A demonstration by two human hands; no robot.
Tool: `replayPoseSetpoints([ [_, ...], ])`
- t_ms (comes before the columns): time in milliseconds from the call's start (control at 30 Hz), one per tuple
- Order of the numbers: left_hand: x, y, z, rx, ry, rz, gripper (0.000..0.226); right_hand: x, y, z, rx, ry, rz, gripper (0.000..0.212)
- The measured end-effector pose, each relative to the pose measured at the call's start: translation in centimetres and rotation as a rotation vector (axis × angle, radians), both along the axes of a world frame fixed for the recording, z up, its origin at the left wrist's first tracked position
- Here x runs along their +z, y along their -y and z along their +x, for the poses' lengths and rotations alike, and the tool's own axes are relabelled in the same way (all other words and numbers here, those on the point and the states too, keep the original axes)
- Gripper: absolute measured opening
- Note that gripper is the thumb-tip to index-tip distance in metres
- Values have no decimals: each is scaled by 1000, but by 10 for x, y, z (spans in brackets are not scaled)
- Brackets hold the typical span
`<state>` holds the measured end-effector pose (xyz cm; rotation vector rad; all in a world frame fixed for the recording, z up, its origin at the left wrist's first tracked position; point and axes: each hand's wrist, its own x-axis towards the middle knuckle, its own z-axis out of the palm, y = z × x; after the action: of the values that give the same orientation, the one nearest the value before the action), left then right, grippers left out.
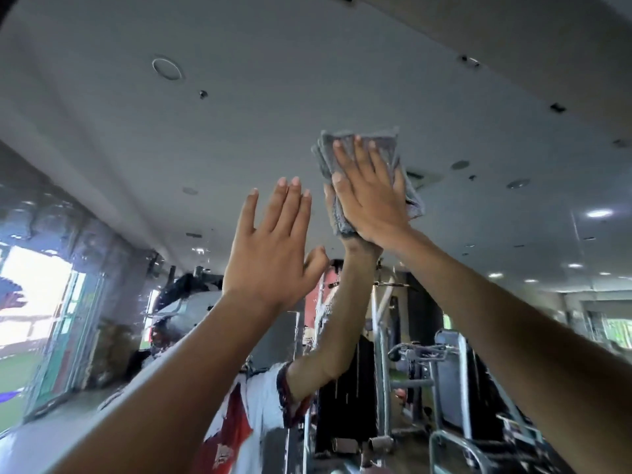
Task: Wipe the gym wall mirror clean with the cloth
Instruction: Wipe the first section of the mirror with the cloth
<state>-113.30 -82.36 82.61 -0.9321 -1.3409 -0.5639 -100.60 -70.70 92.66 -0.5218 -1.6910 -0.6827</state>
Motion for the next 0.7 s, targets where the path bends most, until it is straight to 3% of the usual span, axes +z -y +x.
replayPoseSetpoints([
  [167, -4, 0, 0, -23, -7, 39, 68, -75, -39, 36, 17, 141, 149, 55],
  [333, -4, -3, 1, -22, -35, 82, 65, -20, -65, 53, -1, -139, -139, 62],
  [433, -5, -5, 0, -29, -38, 89, 66, 13, -39, 21, 6, -244, -156, 57],
  [567, -7, -3, -1, -29, -25, 83, 65, -8, -4, 0, 5, -41, -48, 54],
  [700, -25, -2, -3, -51, -23, 96, 63, -82, -19, 14, 36, 101, 119, 57],
])
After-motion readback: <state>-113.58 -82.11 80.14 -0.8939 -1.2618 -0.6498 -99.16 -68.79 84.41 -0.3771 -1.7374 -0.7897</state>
